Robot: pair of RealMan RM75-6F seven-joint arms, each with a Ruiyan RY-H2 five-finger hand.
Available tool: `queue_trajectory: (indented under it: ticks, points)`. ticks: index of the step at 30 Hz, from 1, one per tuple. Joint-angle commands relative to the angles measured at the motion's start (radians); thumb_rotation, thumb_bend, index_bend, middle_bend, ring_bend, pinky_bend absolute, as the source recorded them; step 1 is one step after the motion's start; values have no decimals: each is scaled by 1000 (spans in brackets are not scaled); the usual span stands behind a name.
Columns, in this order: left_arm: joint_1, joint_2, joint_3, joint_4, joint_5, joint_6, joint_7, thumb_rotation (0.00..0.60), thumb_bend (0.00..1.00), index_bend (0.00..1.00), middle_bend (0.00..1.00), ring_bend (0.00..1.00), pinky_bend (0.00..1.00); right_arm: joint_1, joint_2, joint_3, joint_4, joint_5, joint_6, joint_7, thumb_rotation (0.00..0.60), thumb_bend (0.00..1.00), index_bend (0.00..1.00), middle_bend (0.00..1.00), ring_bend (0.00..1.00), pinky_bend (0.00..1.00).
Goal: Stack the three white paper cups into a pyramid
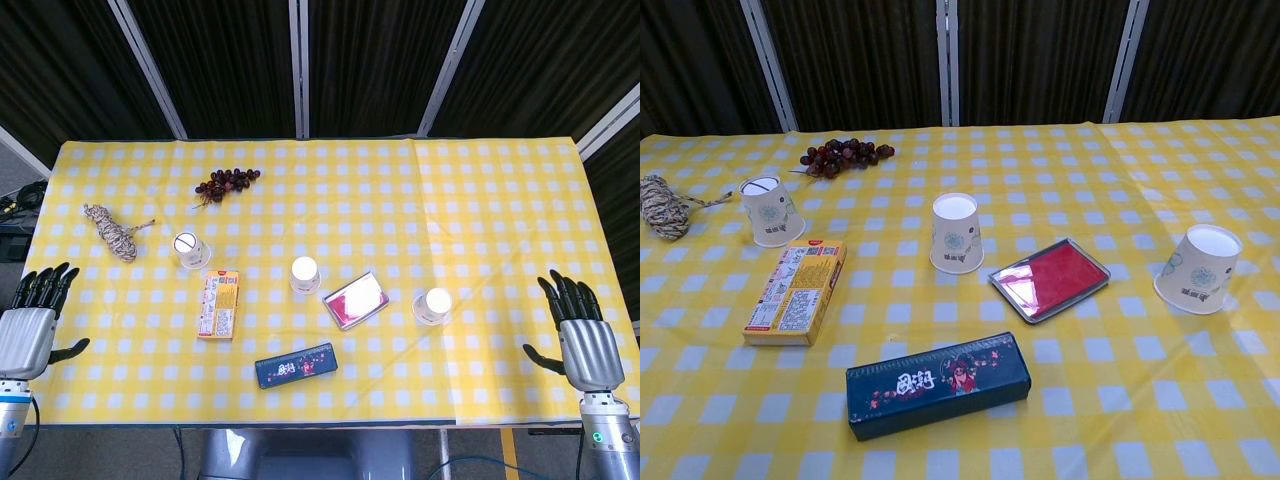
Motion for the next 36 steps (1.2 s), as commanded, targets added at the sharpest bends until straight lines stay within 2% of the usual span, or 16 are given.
queue_trajectory:
  ticks: [1,14,18,24,28,36]
  points:
    - [3,1,2,2,10,9,-6,600,19,0,0,0,0,-2,1,0,-2,-2,5,0,600,42,0,0,0,0]
    - [-12,6,-9,0,-5,-14,-15,600,19,0,0,0,0,2,5,3,1,-4,2,20,600,41,0,0,0,0]
    - [-48,18,-44,-11,-43,-56,-12,600,24,0,0,0,0,7,4,9,12,6,-7,37,600,41,0,0,0,0]
    - [-148,38,-126,-18,-133,-166,27,600,46,1,0,0,0,13,3,23,28,27,-18,58,600,41,0,0,0,0]
    - [-241,29,-183,14,-223,-277,56,600,161,75,0,0,0,16,2,32,40,48,-30,75,600,41,0,0,0,0]
    - [-407,-19,-227,128,-379,-500,110,600,197,133,0,0,0,30,-10,42,76,93,-79,91,600,40,0,0,0,0]
